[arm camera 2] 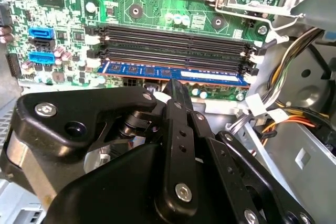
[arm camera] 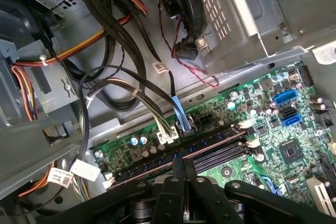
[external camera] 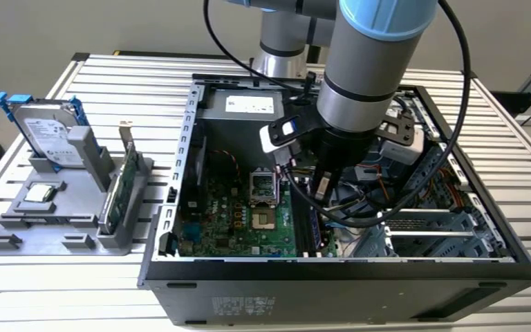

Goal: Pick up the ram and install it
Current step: 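Press down the ram until it locks into place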

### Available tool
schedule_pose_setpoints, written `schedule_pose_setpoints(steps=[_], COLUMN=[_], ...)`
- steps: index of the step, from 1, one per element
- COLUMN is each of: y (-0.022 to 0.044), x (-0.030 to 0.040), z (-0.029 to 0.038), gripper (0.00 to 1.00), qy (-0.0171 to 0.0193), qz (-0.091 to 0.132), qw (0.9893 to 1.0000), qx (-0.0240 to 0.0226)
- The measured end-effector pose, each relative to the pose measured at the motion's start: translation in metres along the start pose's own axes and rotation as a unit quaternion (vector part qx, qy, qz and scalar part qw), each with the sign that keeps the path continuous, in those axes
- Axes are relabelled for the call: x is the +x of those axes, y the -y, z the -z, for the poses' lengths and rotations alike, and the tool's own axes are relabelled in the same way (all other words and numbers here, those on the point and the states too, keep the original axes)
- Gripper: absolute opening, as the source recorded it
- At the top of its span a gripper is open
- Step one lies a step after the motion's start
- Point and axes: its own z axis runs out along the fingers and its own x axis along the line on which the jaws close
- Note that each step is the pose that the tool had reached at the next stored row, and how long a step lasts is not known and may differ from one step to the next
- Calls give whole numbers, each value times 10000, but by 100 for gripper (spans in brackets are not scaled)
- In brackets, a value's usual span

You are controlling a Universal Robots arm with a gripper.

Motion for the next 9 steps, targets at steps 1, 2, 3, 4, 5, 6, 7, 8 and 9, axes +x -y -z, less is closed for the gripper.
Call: schedule_pose_setpoints(steps=[1,2,3,4,5,6,7,8,9], y=[0,0,0,0,0,0,0,0,0], x=[0,0,0,0,0,0,0,0,0], z=[0,0,0,0,0,0,0,0,0], gripper=[0,0,0,0,0,0,0,0,0], qy=[0,-1,-1,-1,-2,-2,-2,-2,-3], qz=[14,29,43,58,73,88,103,118,132], qw=[10000,10000,10000,10000,10000,10000,9999,9999,9999], qx=[0,0,0,0,0,0,0,0,1])
